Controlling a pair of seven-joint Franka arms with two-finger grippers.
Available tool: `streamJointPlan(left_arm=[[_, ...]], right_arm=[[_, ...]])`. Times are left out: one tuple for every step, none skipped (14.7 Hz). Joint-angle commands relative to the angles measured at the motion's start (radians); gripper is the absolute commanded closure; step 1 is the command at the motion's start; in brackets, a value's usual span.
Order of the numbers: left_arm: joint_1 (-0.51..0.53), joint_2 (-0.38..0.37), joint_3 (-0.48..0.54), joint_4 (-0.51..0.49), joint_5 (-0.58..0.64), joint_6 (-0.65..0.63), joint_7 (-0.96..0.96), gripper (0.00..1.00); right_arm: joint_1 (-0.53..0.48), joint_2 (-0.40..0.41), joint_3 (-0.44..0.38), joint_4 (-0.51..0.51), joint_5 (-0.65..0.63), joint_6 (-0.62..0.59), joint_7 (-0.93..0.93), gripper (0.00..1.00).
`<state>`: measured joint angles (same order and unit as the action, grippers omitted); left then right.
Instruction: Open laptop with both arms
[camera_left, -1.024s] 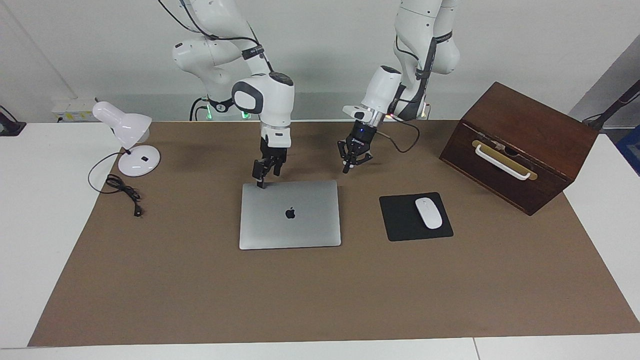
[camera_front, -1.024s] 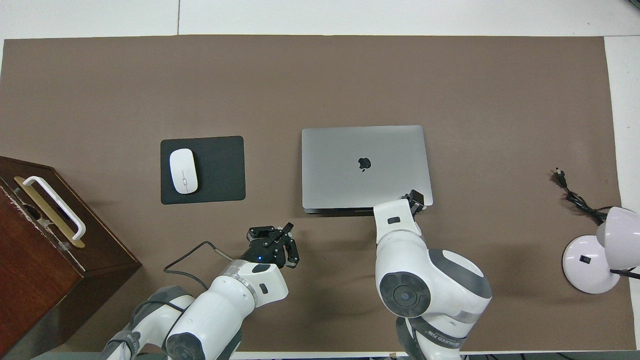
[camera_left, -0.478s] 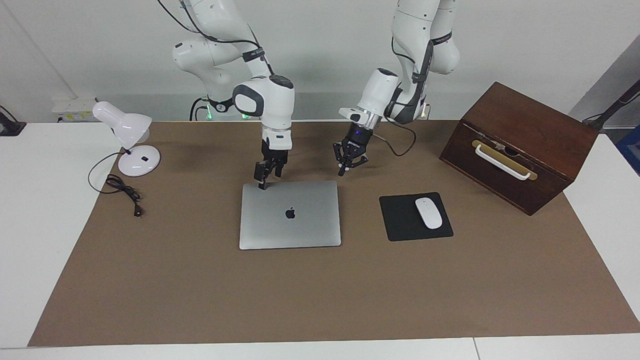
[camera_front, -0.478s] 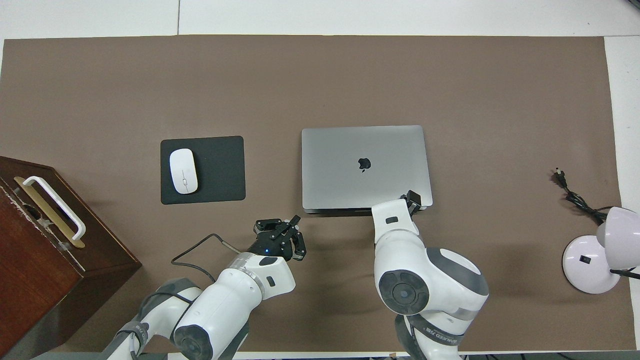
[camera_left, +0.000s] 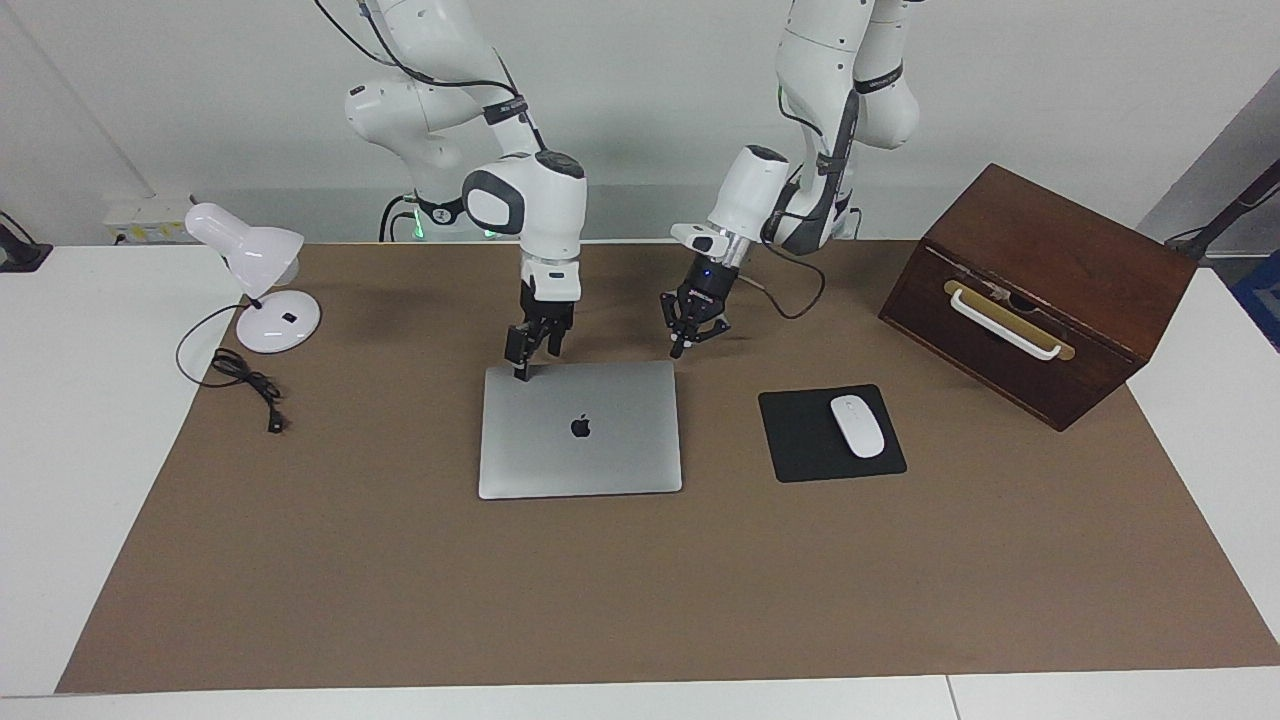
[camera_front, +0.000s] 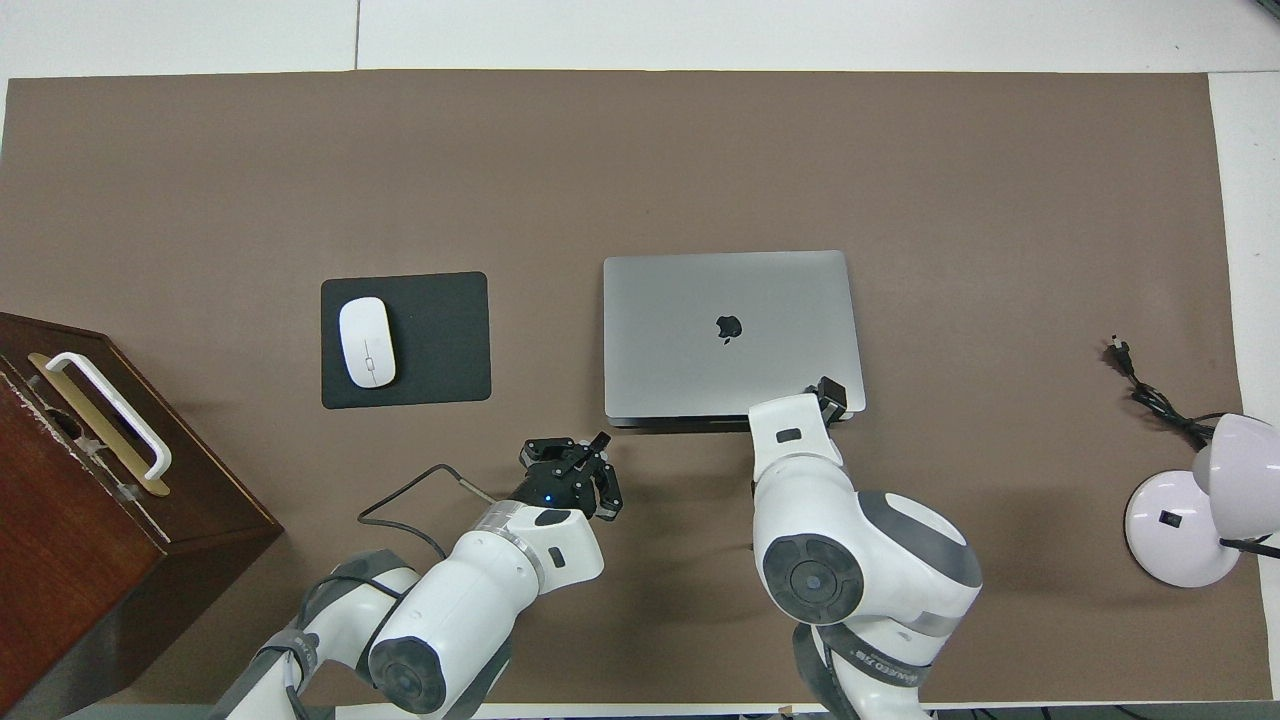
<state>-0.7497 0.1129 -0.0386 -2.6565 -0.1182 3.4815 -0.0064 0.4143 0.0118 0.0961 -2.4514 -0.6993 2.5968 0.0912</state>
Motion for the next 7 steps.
streamJointPlan(left_arm=[[-0.022, 0.060, 0.013, 0.052, -0.006, 0.022, 0.009, 1.00], [-0.022, 0.070, 0.013, 0.058, -0.006, 0.022, 0.009, 1.00], [-0.022, 0.077, 0.013, 0.067, -0.006, 0.022, 0.009, 1.00], [-0.022, 0.091, 0.013, 0.078, -0.006, 0.022, 0.009, 1.00], [-0.022, 0.100, 0.013, 0.087, -0.006, 0.024, 0.009, 1.00], [-0.022, 0.111, 0.013, 0.095, -0.008, 0.024, 0.009, 1.00], [-0.022, 0.123, 0.013, 0.102, -0.008, 0.024, 0.009, 1.00]], right_arm=[[-0.022, 0.019, 0.002, 0.011, -0.031, 0.031, 0.027, 0.00], [-0.026, 0.023, 0.002, 0.015, -0.034, 0.034, 0.025, 0.00], [-0.026, 0.034, 0.002, 0.017, -0.051, 0.037, 0.027, 0.00], [-0.025, 0.042, 0.002, 0.025, -0.058, 0.037, 0.028, 0.00], [-0.025, 0.043, 0.002, 0.028, -0.060, 0.037, 0.028, 0.00], [-0.025, 0.043, 0.002, 0.028, -0.060, 0.036, 0.028, 0.00], [-0.025, 0.043, 0.002, 0.028, -0.060, 0.037, 0.028, 0.00]])
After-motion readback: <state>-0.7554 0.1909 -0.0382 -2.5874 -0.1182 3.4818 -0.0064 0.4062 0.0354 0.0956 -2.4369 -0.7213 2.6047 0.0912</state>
